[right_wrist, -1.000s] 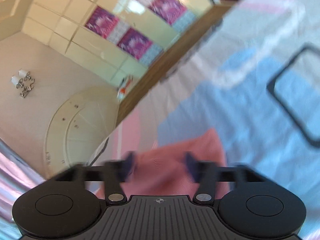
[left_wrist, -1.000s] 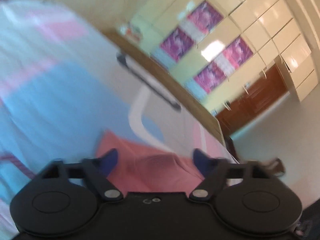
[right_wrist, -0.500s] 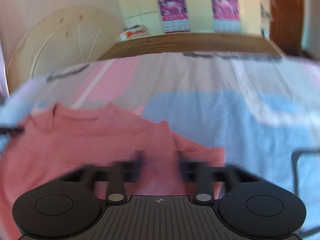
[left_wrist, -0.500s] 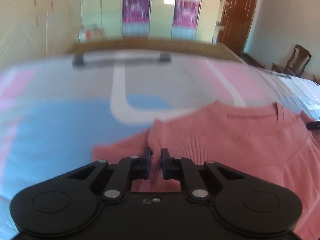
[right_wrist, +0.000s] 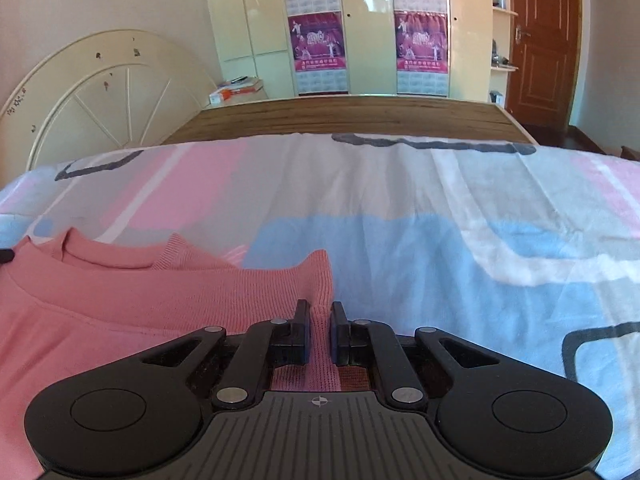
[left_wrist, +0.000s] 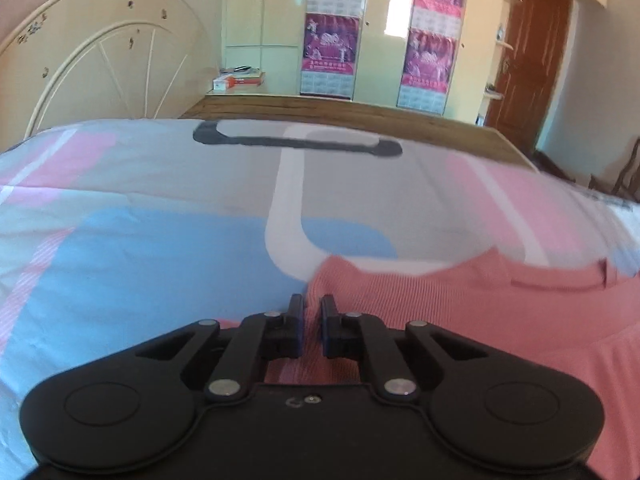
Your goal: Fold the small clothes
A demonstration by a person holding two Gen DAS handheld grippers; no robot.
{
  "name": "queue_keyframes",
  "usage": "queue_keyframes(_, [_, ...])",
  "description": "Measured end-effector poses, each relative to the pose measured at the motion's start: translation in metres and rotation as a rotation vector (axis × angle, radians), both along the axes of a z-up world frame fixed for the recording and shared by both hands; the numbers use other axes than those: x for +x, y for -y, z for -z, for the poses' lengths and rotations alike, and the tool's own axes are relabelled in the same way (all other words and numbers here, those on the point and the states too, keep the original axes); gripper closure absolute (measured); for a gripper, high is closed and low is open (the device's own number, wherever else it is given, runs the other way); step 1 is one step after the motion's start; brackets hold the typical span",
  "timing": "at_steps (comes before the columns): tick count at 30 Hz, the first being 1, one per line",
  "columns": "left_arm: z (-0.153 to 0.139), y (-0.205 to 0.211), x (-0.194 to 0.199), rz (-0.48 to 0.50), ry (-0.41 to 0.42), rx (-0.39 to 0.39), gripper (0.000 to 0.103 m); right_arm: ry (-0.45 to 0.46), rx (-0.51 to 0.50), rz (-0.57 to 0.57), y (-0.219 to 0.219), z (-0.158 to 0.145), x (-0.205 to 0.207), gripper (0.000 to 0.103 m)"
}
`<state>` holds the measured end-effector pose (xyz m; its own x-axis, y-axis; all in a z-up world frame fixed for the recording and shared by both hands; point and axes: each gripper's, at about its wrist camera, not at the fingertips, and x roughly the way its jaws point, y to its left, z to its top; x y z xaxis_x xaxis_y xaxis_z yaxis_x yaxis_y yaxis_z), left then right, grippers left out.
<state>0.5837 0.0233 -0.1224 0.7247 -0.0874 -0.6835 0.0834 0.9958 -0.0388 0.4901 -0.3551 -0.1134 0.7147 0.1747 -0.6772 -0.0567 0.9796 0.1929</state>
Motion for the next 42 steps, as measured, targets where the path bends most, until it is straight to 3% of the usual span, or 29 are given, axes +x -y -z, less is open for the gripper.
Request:
queue_keyframes(1, [0.0,0.001,-0.001,0.003,0.006,0.011,0.089,-0.004,-0.007,0.005,0.0,-0.003,0.0,0.094])
queue_keyframes(2, [-0.004,0.001,-0.004,-0.005,0.011,0.027,0.077,-0.008,-0.011,0.005,-0.001,-0.005,0.002,0.089])
queue_keyframes(3, [-0.012,0.004,-0.011,-0.026,0.022,0.06,0.063,-0.012,-0.032,0.01,-0.004,-0.01,0.0,0.076])
queue_keyframes(4, [-0.022,0.006,-0.024,-0.025,0.067,0.078,0.06,-0.003,-0.085,0.028,-0.01,-0.016,-0.003,0.059])
queue_keyframes(5, [-0.031,0.011,-0.038,0.002,0.116,0.064,0.058,0.033,-0.134,0.027,-0.017,-0.024,-0.012,0.055])
queue_keyframes(8, [-0.035,0.057,-0.061,0.195,0.094,-0.02,0.057,0.05,-0.067,-0.154,-0.052,-0.034,-0.026,0.056])
queue_keyframes(12, [-0.013,0.124,-0.063,0.407,0.031,0.007,0.056,0.073,-0.116,-0.375,-0.128,-0.025,-0.03,0.056])
queue_keyframes(14, [-0.001,0.14,-0.056,0.419,-0.006,0.044,0.051,0.065,-0.124,-0.385,-0.144,-0.019,-0.022,0.056])
queue_keyframes(15, [0.001,0.142,-0.051,0.403,-0.004,0.053,0.042,0.058,-0.161,-0.356,-0.147,-0.015,-0.016,0.056])
queue_keyframes(16, [0.004,0.141,-0.044,0.384,-0.025,0.042,0.037,0.052,-0.215,-0.301,-0.146,-0.01,-0.009,0.05])
queue_keyframes(17, [0.005,0.139,-0.037,0.361,-0.045,0.03,0.027,0.034,-0.201,-0.256,-0.139,-0.008,0.0,0.039])
queue_keyframes(18, [0.004,0.137,-0.034,0.342,-0.056,0.021,0.026,0.004,-0.167,-0.216,-0.131,-0.006,0.008,0.037])
queue_keyframes(19, [0.001,0.134,-0.036,0.333,-0.057,0.014,0.027,-0.016,-0.147,-0.207,-0.127,-0.006,0.011,0.036])
queue_keyframes(21, [-0.011,0.124,-0.048,0.315,-0.007,0.02,0.051,-0.015,-0.175,-0.205,-0.129,-0.014,0.007,0.039])
queue_keyframes(23, [-0.024,0.11,-0.064,0.286,0.048,0.0,0.049,0.029,-0.153,-0.201,-0.124,-0.031,-0.01,0.059])
queue_keyframes(26, [-0.029,0.087,-0.097,0.23,0.06,-0.074,0.045,0.035,-0.067,-0.254,-0.124,-0.04,-0.039,0.073])
queue_keyframes(29, [-0.014,0.091,-0.105,0.215,0.016,-0.034,0.043,0.004,-0.034,-0.323,-0.144,-0.03,-0.054,0.073])
queue_keyframes(31, [-0.001,0.093,-0.104,0.202,-0.021,0.004,0.04,-0.011,-0.077,-0.31,-0.154,-0.019,-0.057,0.073])
queue_keyframes(34, [-0.012,0.085,-0.099,0.171,-0.018,-0.024,0.042,-0.014,-0.093,-0.281,-0.156,-0.024,-0.057,0.073])
queue_keyframes(38, [-0.028,0.056,-0.114,0.132,0.044,0.018,0.044,0.055,-0.115,-0.234,-0.125,-0.042,-0.083,0.073])
queue_keyframes(42, [-0.01,0.012,-0.112,0.041,-0.019,0.029,0.044,-0.069,-0.197,-0.106,-0.073,-0.014,-0.089,0.073])
